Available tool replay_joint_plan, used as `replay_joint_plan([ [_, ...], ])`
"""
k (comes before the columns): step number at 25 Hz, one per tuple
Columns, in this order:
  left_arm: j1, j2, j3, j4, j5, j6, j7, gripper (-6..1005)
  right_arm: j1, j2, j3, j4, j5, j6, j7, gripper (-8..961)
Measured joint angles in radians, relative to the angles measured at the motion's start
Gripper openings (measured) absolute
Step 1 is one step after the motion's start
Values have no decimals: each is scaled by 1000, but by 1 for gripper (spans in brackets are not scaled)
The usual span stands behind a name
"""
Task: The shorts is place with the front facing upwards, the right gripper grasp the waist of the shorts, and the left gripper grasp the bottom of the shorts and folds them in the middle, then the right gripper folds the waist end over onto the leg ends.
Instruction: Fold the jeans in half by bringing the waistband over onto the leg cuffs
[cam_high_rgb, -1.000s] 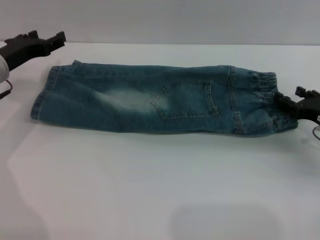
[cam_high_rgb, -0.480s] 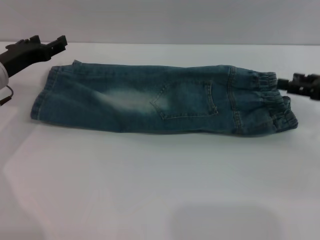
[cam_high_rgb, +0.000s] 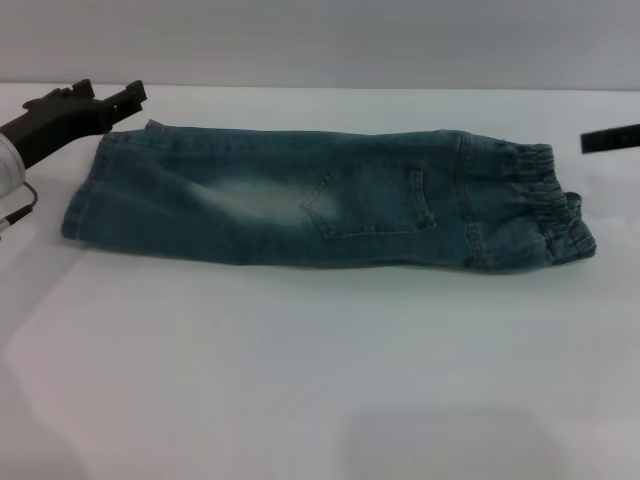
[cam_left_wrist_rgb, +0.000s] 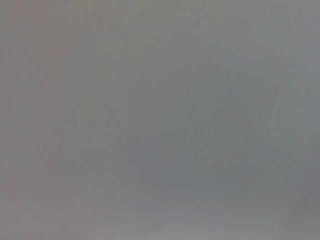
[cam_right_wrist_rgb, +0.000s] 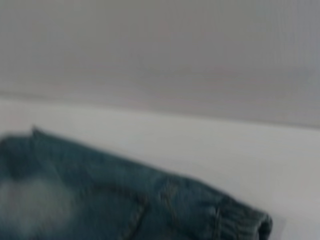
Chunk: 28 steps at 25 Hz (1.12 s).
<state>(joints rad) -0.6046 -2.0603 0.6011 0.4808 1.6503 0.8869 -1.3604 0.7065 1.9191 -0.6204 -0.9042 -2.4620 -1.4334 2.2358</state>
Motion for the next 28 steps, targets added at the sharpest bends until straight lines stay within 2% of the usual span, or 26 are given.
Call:
replay_joint_plan([
  [3, 7, 0, -2, -3, -8, 37, 19, 826, 60, -2, -46, 24, -112, -8, 28, 671],
  [8, 25, 1, -1, -24, -81, 91, 79, 826, 84, 6, -110, 35, -169, -8, 65, 671],
  [12, 31, 1, -1, -36, -95, 98, 96, 826, 91, 17, -160, 52, -205, 7, 90, 672],
  [18, 38, 3, -1, -50, -101, 102, 115, 826, 89, 39, -167, 55, -225, 29, 92, 672],
  [28, 50, 3, -1, -51, -103, 128, 117, 825, 91, 50, -207, 104, -227, 97, 92, 671],
])
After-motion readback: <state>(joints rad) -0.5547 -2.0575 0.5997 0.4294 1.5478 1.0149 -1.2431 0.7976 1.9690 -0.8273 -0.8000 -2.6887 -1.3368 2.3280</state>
